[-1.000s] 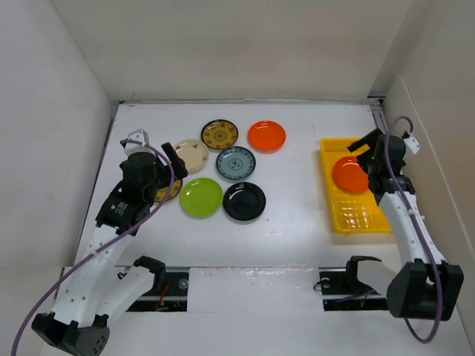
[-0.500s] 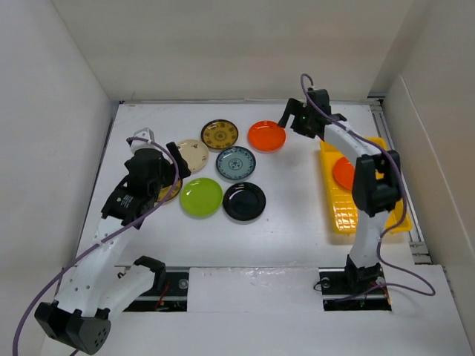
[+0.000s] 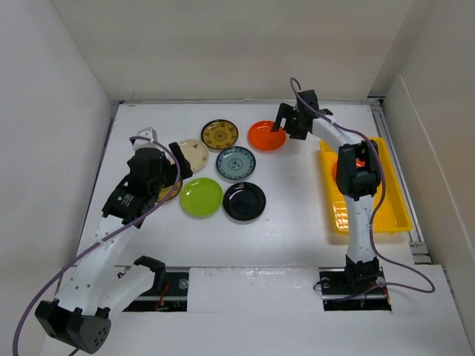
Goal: Place the plates into the plastic bin on the countertop
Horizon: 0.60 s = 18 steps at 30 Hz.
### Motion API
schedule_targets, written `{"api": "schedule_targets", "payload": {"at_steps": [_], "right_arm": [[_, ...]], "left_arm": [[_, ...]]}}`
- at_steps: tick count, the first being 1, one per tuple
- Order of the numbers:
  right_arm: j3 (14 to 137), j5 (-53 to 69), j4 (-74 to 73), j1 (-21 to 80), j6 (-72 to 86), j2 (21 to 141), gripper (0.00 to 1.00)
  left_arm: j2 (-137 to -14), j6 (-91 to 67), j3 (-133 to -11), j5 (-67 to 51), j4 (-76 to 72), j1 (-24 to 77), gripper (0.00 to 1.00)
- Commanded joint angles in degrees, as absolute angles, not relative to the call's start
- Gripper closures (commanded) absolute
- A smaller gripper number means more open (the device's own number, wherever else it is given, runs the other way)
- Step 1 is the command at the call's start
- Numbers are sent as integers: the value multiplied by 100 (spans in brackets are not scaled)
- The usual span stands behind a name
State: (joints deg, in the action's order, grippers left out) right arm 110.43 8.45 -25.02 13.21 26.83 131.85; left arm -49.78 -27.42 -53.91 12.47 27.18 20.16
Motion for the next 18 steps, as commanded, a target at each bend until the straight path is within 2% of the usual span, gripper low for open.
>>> {"api": "schedule_targets", "payload": {"at_steps": [1, 5, 6, 10, 12, 14, 15, 16, 17, 18], "right_arm": [[11224, 888, -2637, 1205, 2742, 13332, 10], [11224, 1282, -2637, 1143, 2795, 13535, 22], [11380, 1335, -2689, 1090, 2795, 13596, 31], [11653, 1581, -2839, 1090, 2795, 13903, 49], [11768, 1713, -2892, 1090, 2795, 14009, 54], [11908, 1766, -3005, 1037, 2847, 14141, 66], [11909, 1819, -3006, 1037, 2848, 14142, 75], [11909, 1819, -3006, 1037, 2848, 14142, 75], [11909, 1819, -3006, 985, 2917, 14142, 90], [11909, 1819, -3058, 984, 2918, 14142, 97]], "left_arm": [[-4983, -2646, -5396, 1195, 2522, 2030, 0], [-4983, -2646, -5396, 1143, 2522, 2030, 0], [-4983, -2646, -5396, 1143, 2522, 2030, 0], [-5036, -2646, -5396, 1143, 2522, 2030, 0], [-5036, -2646, -5396, 1195, 2522, 2030, 0], [-5036, -2646, -5396, 1195, 2522, 2030, 0], [-5036, -2646, -5396, 1195, 2522, 2030, 0], [-5036, -2646, -5396, 1195, 2522, 2030, 0], [-5036, -2646, -5396, 1195, 2522, 2030, 0], [-5036, -2646, -5396, 1248, 2522, 2030, 0]]}}
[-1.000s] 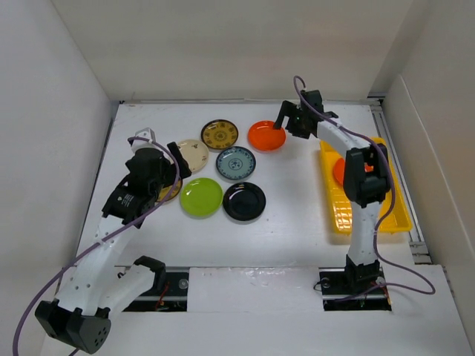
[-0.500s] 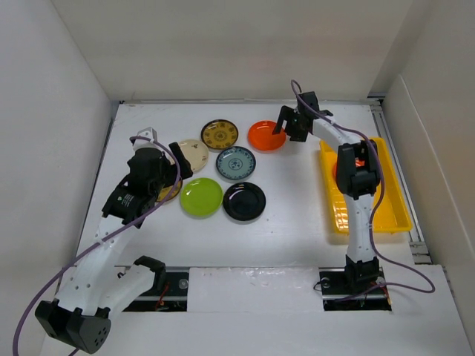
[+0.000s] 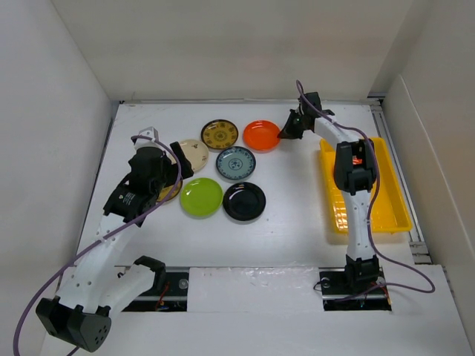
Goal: Place the plates into the plastic bin on the countertop
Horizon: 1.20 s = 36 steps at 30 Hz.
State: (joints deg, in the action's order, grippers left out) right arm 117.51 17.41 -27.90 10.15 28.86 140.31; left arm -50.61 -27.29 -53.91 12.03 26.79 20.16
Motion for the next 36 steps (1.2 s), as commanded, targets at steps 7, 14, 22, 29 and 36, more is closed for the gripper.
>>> {"api": "schedule_targets", "payload": {"at_steps": [7, 14, 22, 29, 36], "right_arm": [[10646, 1389, -2366, 923, 3278, 12337, 100], [8230, 1055, -1635, 282, 3340, 9472, 100], [5240, 448, -1389, -1536, 3410, 6867, 100], [4351, 386, -1406, -2742, 3349, 5887, 100], [4412, 782, -809, -2865, 3454, 7162, 100]], "left_arm": [[-5036, -2646, -5396, 1300, 2522, 2030, 0], [-5036, -2646, -5396, 1362, 2522, 2030, 0], [-5036, -2646, -5396, 1293, 2522, 2030, 0], [-5036, -2646, -5396, 1178, 2522, 2030, 0], [-4922, -2646, -5344, 1178, 2522, 2030, 0]]}}
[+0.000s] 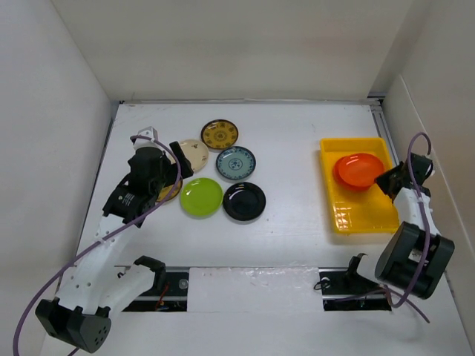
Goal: Place the plates into the plastic bin on the countertop
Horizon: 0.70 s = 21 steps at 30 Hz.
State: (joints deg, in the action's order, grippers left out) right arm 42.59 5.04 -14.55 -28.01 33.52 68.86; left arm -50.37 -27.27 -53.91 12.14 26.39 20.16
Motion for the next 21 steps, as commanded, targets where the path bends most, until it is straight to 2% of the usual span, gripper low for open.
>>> {"api": "schedule_targets", "payload": {"at_steps": [1, 12, 15, 17, 20, 21], "right_arm": [[4464, 782, -695, -2865, 3454, 7285, 100], [4631, 906, -352, -2576, 3568, 8182, 100], [4764, 853, -352, -2496, 3629, 8446, 92], [4912, 800, -412, -2443, 3630, 8560, 77], [4913, 668, -483, -2391, 3691, 8351, 44], [4913, 607, -483, -2391, 3691, 8080, 40]], "left_arm": [[-4870, -2646, -5344, 1178, 2522, 2030, 0], [-4922, -2593, -5344, 1125, 2522, 2030, 0], [-4922, -2593, -5344, 1125, 2522, 2030, 0], [-4922, -2593, -5344, 1125, 2522, 2030, 0], [-4869, -2593, -5344, 1125, 2522, 2030, 0], [-4869, -2593, -5344, 1125, 2522, 2030, 0]]}}
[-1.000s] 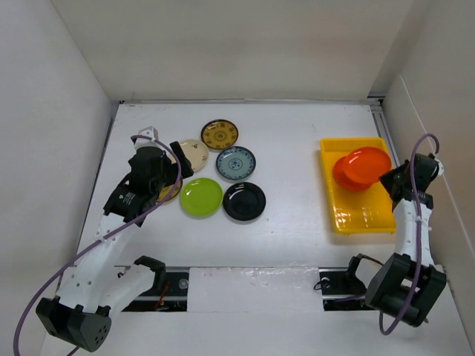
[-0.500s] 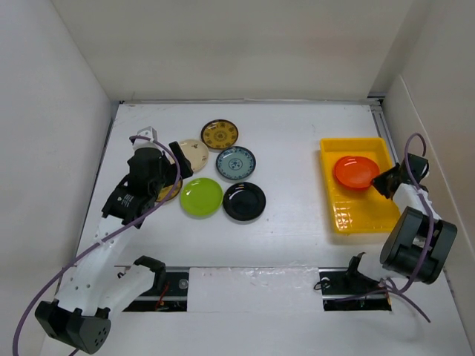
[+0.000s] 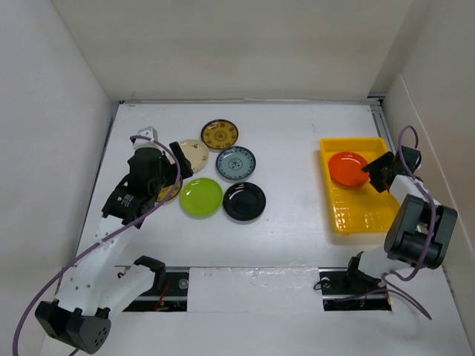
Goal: Place the plates into the plastic bin on the countertop
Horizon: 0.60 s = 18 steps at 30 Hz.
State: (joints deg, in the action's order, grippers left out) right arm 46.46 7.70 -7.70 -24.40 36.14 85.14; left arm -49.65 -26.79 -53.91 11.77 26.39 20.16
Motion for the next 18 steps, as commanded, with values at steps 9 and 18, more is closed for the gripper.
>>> {"api": "schedule_targets", "payload": {"at_steps": [9, 18], "right_arm": [[5667, -291, -1600, -1077, 3437, 6373, 0], [8601, 728, -1414, 1687, 2830, 9769, 0]], "left_arm": [[-4869, -2593, -5344, 1072, 2522, 2030, 0], [-5193, -2821, -5466, 1250, 2575, 1787, 0]]}}
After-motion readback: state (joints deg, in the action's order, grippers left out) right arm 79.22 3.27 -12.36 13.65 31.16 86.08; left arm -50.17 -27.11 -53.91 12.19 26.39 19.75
